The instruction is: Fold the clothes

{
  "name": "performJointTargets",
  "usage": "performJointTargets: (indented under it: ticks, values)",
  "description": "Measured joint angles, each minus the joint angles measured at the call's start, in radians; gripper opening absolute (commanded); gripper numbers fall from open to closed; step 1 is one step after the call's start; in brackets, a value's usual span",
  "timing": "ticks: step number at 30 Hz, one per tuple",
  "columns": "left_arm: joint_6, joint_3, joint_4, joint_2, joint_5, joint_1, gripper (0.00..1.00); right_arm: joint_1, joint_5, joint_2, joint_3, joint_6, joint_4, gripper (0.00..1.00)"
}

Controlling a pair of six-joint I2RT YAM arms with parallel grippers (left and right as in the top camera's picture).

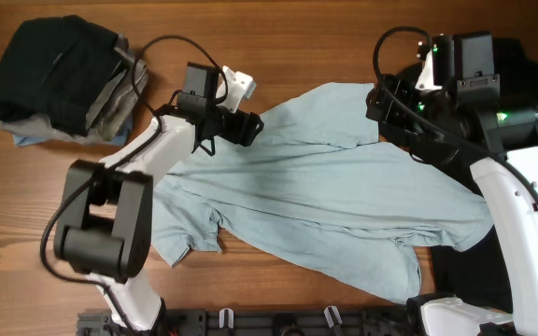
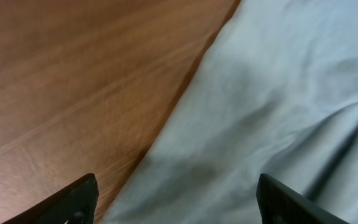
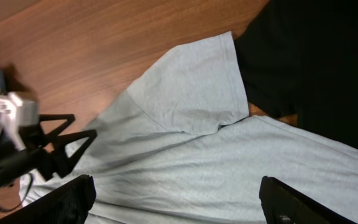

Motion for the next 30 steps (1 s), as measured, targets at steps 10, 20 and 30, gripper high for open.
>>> performJointTargets:
  ticks: [10,20,30]
  values:
    - [0.007,0.004,-0.073,0.068,0.000,0.000,0.04,0.000,0.000,0.000,0.000,0.000,0.001,0.90]
    - [-0.219,0.102,0.046,0.097,-0.220,0.154,0.04,0.000,0.000,0.000,0.000,0.000,0.024,0.93]
    - [-0.359,0.256,0.019,0.099,-0.207,0.336,0.36,0.000,0.029,0.039,0.000,-0.007,-0.018,0.87]
